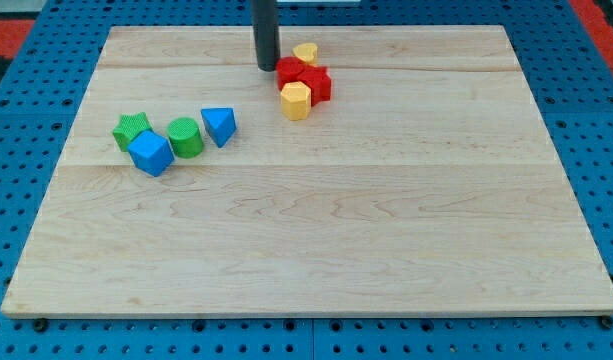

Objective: Place arm at bottom left to blue cube

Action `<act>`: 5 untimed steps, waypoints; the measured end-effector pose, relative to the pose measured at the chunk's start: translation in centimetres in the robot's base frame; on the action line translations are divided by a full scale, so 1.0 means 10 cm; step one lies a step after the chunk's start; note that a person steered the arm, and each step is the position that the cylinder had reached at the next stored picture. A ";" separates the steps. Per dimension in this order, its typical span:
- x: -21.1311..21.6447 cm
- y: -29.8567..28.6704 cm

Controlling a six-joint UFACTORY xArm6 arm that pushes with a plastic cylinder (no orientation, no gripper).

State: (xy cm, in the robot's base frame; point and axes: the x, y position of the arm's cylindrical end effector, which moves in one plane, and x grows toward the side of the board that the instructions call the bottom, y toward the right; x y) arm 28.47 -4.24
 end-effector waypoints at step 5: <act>1.77 0.11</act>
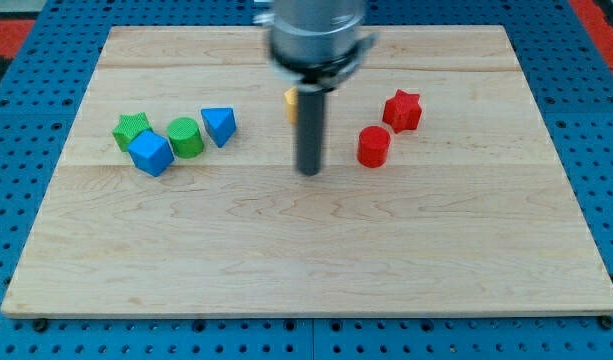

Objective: Place arm at bottom left to blue cube

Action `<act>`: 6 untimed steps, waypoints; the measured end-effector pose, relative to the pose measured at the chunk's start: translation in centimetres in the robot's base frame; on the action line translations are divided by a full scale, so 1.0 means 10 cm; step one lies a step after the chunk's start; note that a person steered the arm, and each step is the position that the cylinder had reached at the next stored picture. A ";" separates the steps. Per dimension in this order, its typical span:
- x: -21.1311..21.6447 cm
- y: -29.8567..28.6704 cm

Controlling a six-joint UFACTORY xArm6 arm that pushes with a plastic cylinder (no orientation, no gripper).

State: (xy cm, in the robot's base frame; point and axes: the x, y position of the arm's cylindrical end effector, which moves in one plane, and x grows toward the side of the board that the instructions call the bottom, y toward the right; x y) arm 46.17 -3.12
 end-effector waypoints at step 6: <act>0.14 -2.36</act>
